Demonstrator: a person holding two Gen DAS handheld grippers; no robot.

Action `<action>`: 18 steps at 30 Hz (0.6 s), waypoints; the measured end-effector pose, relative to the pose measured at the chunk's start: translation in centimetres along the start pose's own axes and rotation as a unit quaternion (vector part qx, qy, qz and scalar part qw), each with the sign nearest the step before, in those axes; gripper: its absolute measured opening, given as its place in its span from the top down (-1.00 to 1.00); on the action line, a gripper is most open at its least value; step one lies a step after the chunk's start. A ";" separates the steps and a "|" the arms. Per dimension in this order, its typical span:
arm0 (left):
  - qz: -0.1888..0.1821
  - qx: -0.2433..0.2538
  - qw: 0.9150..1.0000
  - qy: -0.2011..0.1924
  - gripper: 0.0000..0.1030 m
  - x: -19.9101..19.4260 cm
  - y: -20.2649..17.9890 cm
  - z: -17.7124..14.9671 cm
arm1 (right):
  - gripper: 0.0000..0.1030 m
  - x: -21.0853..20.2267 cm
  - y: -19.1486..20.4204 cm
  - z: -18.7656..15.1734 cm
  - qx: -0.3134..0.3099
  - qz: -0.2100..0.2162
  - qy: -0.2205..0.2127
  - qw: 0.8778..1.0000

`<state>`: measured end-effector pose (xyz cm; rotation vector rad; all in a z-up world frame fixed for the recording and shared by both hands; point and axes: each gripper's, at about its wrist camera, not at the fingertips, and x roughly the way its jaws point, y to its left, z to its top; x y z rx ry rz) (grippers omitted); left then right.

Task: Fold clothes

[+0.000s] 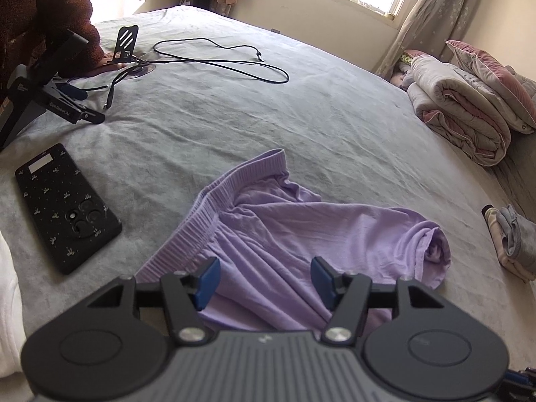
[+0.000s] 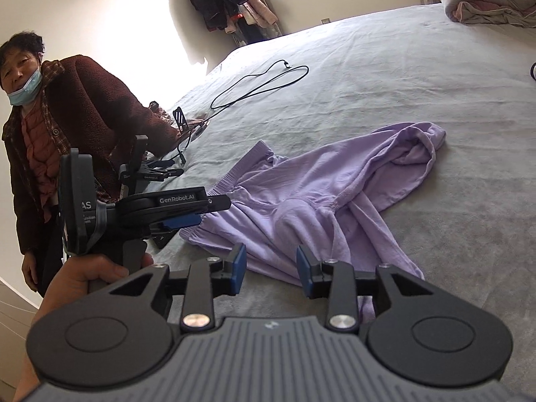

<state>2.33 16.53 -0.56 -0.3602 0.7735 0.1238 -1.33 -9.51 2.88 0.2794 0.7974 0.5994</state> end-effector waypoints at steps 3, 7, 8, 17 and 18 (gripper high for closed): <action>0.000 0.001 1.000 0.001 -0.18 0.2 -0.2 0.0 | 0.18 0.3 -0.6 0.1 0.003 -0.005 -0.002 1.000; 0.002 0.003 1.000 0.003 -0.18 0.6 -0.6 0.1 | 0.16 1.2 -1.4 0.3 0.010 -0.009 0.000 1.000; 0.003 0.004 1.000 0.003 -0.18 0.7 -0.7 0.1 | 0.15 1.4 -1.7 0.4 0.011 -0.009 0.000 1.000; 0.017 0.017 1.000 0.003 -0.18 1.1 -1.2 -0.1 | 0.04 3.4 -4.3 -0.4 0.039 -0.008 0.017 0.999; 0.019 0.019 1.000 0.003 -0.18 1.2 -1.3 -0.2 | 0.03 3.6 -4.6 -0.5 0.042 -0.009 0.021 0.999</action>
